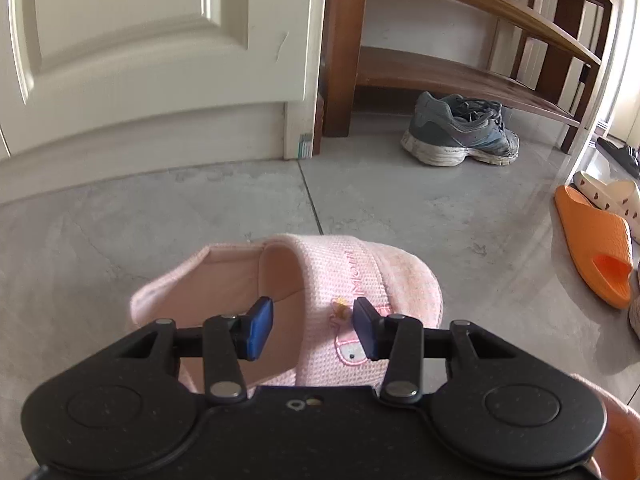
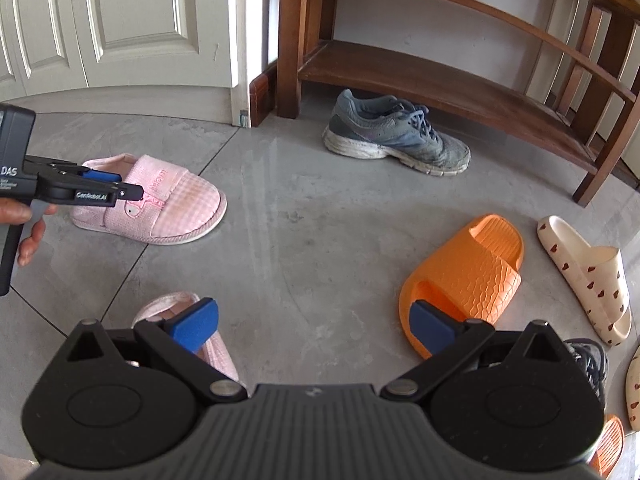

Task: Organize scattered shoes
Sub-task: 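Grasp the second pink slipper with the 'Mom' print using the left gripper, then carry the slipper beside the first pink slipper and open the left gripper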

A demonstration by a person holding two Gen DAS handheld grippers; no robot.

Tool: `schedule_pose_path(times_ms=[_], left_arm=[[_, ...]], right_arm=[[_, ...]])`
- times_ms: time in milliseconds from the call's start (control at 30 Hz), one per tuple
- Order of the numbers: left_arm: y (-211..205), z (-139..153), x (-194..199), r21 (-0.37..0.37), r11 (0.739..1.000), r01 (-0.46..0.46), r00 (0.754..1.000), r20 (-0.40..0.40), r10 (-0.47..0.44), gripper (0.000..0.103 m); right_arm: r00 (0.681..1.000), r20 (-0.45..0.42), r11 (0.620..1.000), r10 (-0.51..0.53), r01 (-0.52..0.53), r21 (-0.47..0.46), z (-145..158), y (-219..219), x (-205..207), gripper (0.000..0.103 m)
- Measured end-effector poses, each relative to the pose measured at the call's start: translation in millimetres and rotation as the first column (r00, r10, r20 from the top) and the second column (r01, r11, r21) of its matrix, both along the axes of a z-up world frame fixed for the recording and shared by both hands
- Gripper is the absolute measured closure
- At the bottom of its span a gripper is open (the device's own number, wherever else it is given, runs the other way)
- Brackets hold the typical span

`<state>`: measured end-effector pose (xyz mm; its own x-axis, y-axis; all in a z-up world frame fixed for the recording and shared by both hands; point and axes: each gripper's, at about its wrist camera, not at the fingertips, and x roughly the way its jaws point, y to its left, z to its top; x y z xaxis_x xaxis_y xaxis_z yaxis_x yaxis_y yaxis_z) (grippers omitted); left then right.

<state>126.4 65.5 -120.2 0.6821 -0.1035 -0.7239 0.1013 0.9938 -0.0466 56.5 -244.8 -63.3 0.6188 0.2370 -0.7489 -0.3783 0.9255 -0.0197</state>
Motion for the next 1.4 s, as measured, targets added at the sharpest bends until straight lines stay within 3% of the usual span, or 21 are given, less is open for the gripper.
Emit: schedule_pose_path(times_ms=[133,233,267,333,500,667,833,967,1067,1133,1200,1267,1300,1400], left_arm=[[-7.7,-2.9,4.8,-0.009,0.999,0.034,0.999,-0.004,-0.034,0.066],[-12.7,-5.2,8.3,-0.003,0.999,0.051,0.999,-0.005,-0.051,0.08],[-11.1,-6.1,8.2,-0.022,0.998,0.06,0.998,-0.006,-0.06,0.093],[-6.6,-4.8,7.7,-0.062,0.996,0.065,0.998,0.006,-0.065,0.099],[14.1,9.9,-21.5,-0.157,0.982,0.107,0.993,0.06,-0.098,0.1],[32.3,34.1,-65.8,-0.191,0.968,0.166,0.983,0.106,-0.148,0.1],[42.2,60.1,-111.9,-0.161,0.959,0.231,0.969,0.129,-0.212,0.1],[44.6,71.7,-142.3,-0.12,0.947,0.298,0.953,0.104,-0.286,0.1],[39.0,79.7,-165.2,-0.081,0.906,0.417,0.909,0.053,-0.413,0.1],[29.3,83.0,-178.4,-0.055,0.857,0.512,0.859,0.017,-0.512,0.1],[16.6,83.6,-192.1,-0.028,0.795,0.606,0.795,-0.021,-0.607,0.099],[7.9,81.7,-202.6,-0.017,0.748,0.663,0.747,-0.045,-0.663,0.099],[-4.9,79.1,-213.8,0.002,0.688,0.726,0.687,-0.071,-0.724,0.099],[-24.7,69.9,-230.0,0.037,0.602,0.798,0.603,-0.095,-0.792,0.098]], right_arm=[[1.0,0.001,1.0,-0.002,0.002,0.003,0.7,0.8,0.7,0.0],[1.0,0.003,1.0,-0.008,0.008,0.01,2.6,0.6,0.9,0.0],[1.0,0.003,1.0,-0.01,0.01,0.012,3.3,0.6,1.0,0.0],[1.0,0.004,1.0,-0.014,0.014,0.017,4.6,0.5,1.1,0.0],[1.0,0.007,0.999,-0.024,0.024,0.029,7.8,0.2,1.4,0.0],[0.999,0.021,0.999,-0.026,0.025,0.039,10.1,4.8,-3.4,0.0],[0.999,0.053,0.999,-0.003,0.0,0.045,18.0,12.1,-7.1,0.0],[0.997,0.075,0.999,0.012,-0.016,0.047,23.0,16.7,-11.1,0.0],[0.996,0.082,0.999,0.023,-0.027,0.041,24.5,20.0,-14.8,0.0],[0.996,0.087,0.999,0.031,-0.034,0.037,25.5,22.3,-17.2,0.0],[0.995,0.092,0.999,0.038,-0.041,0.032,26.6,24.5,-19.6,0.0],[0.994,0.097,0.998,0.045,-0.048,0.028,27.6,26.7,-22.0,0.0],[0.994,0.1,0.998,0.049,-0.052,0.026,28.1,27.9,-23.2,0.0],[0.992,0.107,0.998,0.061,-0.063,0.019,29.6,31.2,-26.8,0.0]])
